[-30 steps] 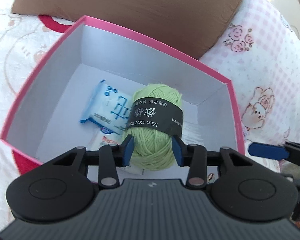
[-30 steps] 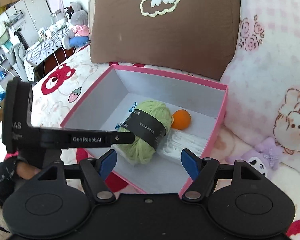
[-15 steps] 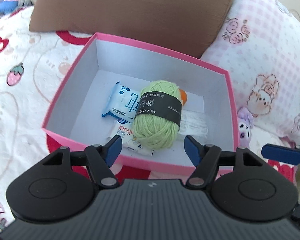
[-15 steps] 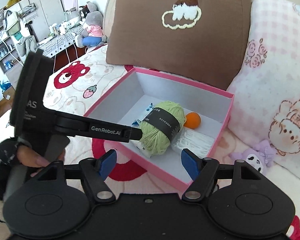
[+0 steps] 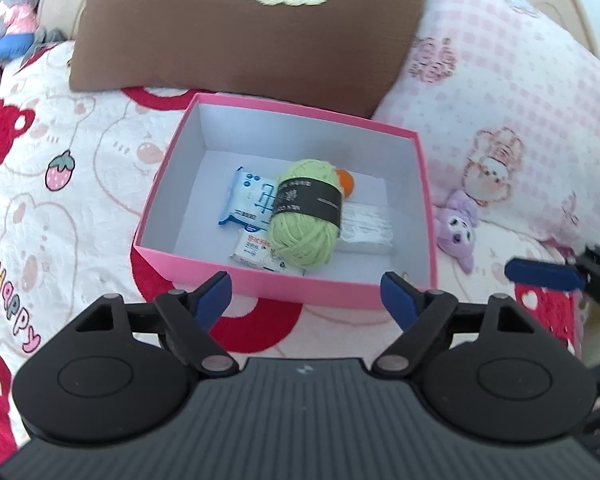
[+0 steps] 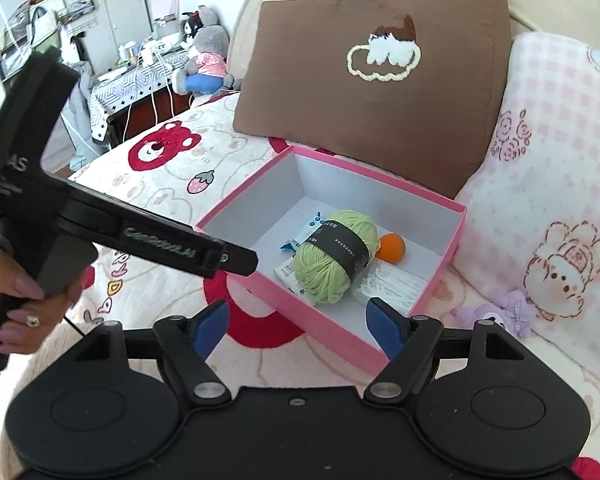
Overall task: Organize objects
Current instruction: 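Raise the right tool up out of the pink box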
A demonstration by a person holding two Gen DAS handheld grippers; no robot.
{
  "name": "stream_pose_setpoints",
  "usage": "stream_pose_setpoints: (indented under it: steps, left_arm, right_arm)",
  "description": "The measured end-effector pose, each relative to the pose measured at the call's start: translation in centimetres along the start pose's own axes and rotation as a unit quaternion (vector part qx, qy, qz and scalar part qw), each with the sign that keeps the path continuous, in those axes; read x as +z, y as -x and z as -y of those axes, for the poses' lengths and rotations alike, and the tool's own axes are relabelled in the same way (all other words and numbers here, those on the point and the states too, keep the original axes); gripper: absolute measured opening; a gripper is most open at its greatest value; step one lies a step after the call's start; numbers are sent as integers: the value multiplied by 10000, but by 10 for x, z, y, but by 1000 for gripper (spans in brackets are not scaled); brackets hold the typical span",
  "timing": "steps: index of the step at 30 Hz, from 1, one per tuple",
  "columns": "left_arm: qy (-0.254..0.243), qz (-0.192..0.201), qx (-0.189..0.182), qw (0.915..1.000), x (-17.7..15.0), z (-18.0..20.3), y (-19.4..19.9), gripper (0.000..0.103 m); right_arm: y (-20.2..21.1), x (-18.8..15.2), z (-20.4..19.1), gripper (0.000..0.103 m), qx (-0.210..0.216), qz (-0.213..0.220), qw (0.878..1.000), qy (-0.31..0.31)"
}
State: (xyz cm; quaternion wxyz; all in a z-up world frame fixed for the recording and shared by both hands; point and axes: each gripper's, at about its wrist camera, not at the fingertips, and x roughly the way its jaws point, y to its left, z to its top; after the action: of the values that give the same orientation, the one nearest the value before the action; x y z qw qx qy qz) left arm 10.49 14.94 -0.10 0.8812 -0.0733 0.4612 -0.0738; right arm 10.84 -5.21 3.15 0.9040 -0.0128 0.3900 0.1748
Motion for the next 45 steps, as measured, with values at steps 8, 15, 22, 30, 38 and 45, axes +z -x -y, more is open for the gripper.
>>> stream_pose_setpoints:
  steps: [8, 15, 22, 30, 38, 45]
  left_arm:
    - [-283, -89, 130, 9995, -11, 9, 17, 87]
    - [-37, -145, -100, 9998, -22, 12, 34, 103]
    - [-337, -362, -87, 9987, -35, 26, 47, 103]
    - [-252, -768, -180, 9966, -50, 42, 51, 103]
    - [-572, -739, -431, 9947, -59, 79, 58, 103]
    - [-516, -676, -595, 9946, -63, 101, 36, 103]
  right_arm:
    - [21, -8, -4, 86, 13, -61, 9998, 185]
    - [41, -14, -3, 97, -87, 66, 9999, -2]
    - [53, -30, 10, 97, -369, -17, 9993, -61]
    - [64, -51, 46, 97, -364, -288, 9979, -451]
    - [74, -69, 69, 97, -718, -347, 9962, -357]
    - [69, -88, 97, 97, -946, -291, 9935, -566]
